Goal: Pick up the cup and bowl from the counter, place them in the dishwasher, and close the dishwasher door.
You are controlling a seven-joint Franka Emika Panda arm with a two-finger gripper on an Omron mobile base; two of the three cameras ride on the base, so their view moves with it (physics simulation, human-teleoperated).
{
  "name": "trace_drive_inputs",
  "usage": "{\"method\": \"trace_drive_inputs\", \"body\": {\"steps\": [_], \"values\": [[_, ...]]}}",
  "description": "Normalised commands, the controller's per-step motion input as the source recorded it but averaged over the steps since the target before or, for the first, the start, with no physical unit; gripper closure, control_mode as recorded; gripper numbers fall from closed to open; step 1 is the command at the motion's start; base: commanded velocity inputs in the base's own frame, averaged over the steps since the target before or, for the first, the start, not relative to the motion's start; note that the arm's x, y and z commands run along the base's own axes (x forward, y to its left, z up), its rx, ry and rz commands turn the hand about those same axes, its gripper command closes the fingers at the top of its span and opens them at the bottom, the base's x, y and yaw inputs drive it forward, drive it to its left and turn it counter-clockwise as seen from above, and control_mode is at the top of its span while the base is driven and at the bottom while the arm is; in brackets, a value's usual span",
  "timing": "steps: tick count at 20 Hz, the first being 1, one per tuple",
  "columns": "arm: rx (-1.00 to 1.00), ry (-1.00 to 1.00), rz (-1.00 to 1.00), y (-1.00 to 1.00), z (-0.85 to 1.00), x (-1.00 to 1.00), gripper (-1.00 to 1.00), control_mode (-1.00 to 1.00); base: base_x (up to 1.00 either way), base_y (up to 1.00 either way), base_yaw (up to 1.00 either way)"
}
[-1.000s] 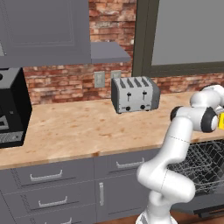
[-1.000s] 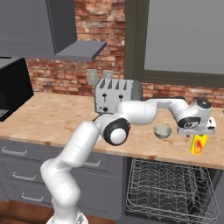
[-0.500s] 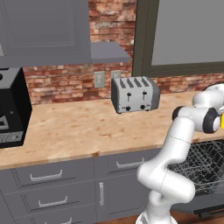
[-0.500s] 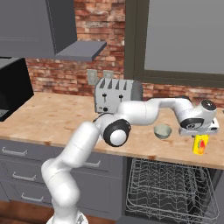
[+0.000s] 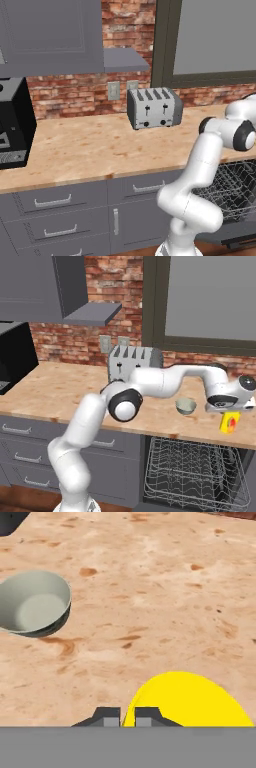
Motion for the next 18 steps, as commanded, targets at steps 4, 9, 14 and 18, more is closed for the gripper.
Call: {"method": "trace_drive_inputs", "body": {"steps": [4,9,14,18], "values": [[0.00,-0.05,-0.02,0.53,0.00,-0.42,1.00,-1.00,0.00,0.00,0.00],[0.02,-0.02,-0.18,0.41,-0.04,-0.42,1.00,-1.00,0.00,0.00,0.00],[0.05,-0.02,-0.27,0.22,-0.01,-0.40,1.00,-1.00,0.00,0.00,0.00],[0.23,-0.01,-0.19,0.01,-0.03,-0.17,1.00,-1.00,0.00,0.00,0.00]]}}
